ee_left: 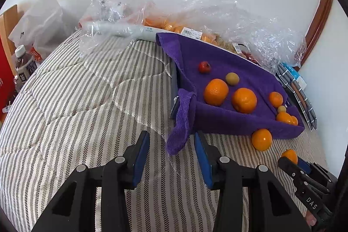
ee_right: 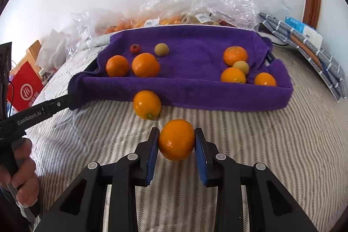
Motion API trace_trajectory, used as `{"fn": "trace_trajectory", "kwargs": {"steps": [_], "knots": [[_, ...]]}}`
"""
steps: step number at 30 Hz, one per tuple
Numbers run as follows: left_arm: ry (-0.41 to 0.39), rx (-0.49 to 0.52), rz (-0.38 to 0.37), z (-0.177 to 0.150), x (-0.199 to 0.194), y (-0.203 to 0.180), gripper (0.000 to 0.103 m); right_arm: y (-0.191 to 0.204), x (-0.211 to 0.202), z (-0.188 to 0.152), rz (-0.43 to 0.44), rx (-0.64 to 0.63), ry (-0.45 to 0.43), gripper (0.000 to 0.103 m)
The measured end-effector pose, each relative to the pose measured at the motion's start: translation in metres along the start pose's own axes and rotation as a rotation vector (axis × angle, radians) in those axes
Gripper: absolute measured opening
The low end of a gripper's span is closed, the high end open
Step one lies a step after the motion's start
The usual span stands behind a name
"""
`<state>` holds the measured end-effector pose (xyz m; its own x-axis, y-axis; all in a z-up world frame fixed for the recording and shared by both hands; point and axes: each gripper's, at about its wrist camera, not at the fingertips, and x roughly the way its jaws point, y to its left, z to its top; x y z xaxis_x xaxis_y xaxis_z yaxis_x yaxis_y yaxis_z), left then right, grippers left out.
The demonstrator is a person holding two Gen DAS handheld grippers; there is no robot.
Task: Organize fruits
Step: 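Grasp an orange with the right tool while the left tool returns to the fruit, then grasp an orange with the left tool while the right tool holds its orange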
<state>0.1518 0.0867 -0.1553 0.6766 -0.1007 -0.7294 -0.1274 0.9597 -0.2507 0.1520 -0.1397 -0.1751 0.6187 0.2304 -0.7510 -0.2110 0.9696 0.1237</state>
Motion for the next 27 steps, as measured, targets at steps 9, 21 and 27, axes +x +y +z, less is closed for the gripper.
{"fn": "trace_trajectory", "kwargs": {"steps": [9,21,27], "knots": [[-0.018,0.063,-0.089,-0.003,-0.009,-0.015,0.040,-0.035,-0.015,-0.006,-0.089,0.012,-0.005,0.032],[0.037,0.118,-0.113,-0.007,0.001,-0.027,0.040,-0.070,-0.017,-0.005,-0.094,0.053,-0.028,0.032],[0.045,0.151,-0.133,-0.011,0.001,-0.041,0.040,-0.075,-0.021,-0.004,-0.091,0.039,-0.044,0.032]]}}
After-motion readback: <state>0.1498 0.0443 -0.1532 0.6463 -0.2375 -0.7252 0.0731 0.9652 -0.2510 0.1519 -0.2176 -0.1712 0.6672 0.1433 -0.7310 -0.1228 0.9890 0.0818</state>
